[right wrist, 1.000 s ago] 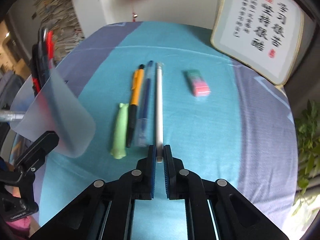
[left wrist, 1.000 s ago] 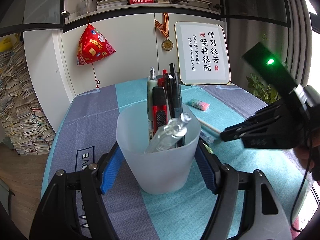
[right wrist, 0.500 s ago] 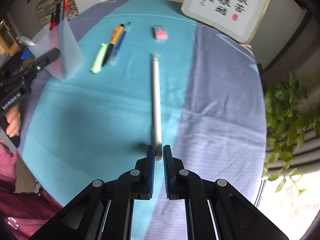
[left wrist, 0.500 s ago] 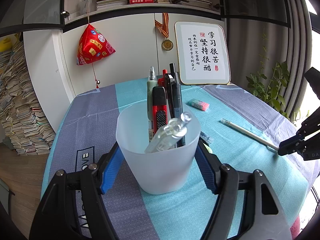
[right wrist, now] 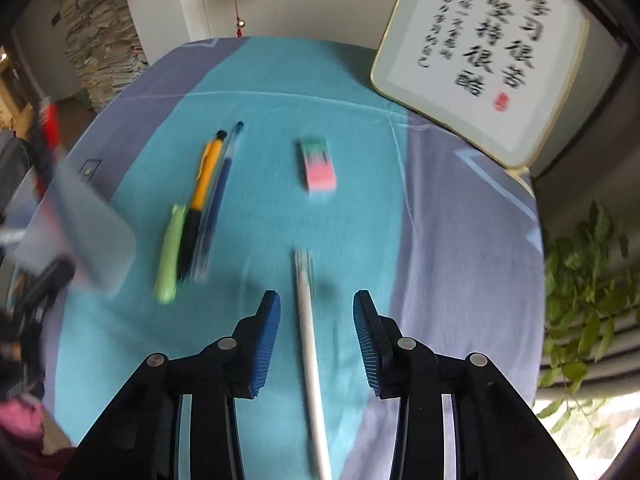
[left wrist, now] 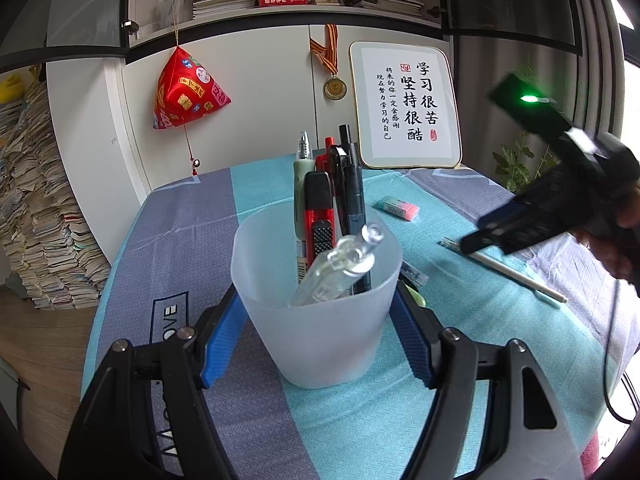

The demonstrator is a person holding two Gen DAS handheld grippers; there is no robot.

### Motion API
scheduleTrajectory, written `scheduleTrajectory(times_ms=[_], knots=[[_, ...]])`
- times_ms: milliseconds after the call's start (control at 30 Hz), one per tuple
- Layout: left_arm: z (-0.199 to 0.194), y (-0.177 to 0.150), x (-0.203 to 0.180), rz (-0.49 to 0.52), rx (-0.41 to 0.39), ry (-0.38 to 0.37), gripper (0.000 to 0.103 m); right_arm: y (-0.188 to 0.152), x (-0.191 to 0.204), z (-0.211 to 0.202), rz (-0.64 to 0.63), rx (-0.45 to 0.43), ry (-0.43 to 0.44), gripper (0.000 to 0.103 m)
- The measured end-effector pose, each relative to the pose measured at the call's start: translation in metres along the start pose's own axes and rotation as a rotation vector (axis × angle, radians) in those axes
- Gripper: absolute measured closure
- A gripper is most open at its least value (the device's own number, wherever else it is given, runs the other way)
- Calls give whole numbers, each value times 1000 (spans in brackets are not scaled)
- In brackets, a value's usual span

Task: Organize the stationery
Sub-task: 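Lift the long white pen and carry it toward the cup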

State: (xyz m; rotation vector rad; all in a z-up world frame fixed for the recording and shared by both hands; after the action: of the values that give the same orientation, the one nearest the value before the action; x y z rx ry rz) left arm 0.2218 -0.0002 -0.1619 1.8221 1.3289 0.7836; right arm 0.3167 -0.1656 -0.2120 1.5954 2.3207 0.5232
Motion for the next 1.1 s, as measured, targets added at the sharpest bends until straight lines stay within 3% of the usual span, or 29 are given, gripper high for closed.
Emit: scheduleTrajectory(times_ms=[133, 167, 233, 333, 467, 833, 1100], knots=[[0, 0, 1, -4, 0, -7, 34, 13, 5, 13, 3, 35, 4, 66], [1, 0, 1, -6, 1, -10, 34, 13, 5, 19, 4, 52, -8, 70], [1, 0, 1, -8, 2, -15, 34, 15, 9, 18, 6, 50, 12, 92], [1, 0, 2, -11, 3, -18, 34, 18, 10, 10, 29, 43, -30, 92], [0, 0, 2, -8, 2, -17, 34, 23, 15, -33, 81, -44, 31, 92], [0, 0, 1, -2, 2, -13, 34, 34, 58, -196, 53, -396, 114, 92], [0, 0, 1, -2, 2, -12, 34, 58, 89, -254, 54, -610, 180, 92]])
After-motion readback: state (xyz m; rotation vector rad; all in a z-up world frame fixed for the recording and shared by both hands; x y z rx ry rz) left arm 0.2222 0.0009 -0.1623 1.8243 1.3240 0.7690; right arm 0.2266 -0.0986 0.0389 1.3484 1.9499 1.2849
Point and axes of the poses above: each gripper's, at about its wrist camera, not at the fingertips, and z roughly the way its jaws point, x to its left, y to its top, the point moved 6 cm from there along z, roughly the way its jaws point, and after that the axes turned 1 degree about -y, right-handed, at the moved point
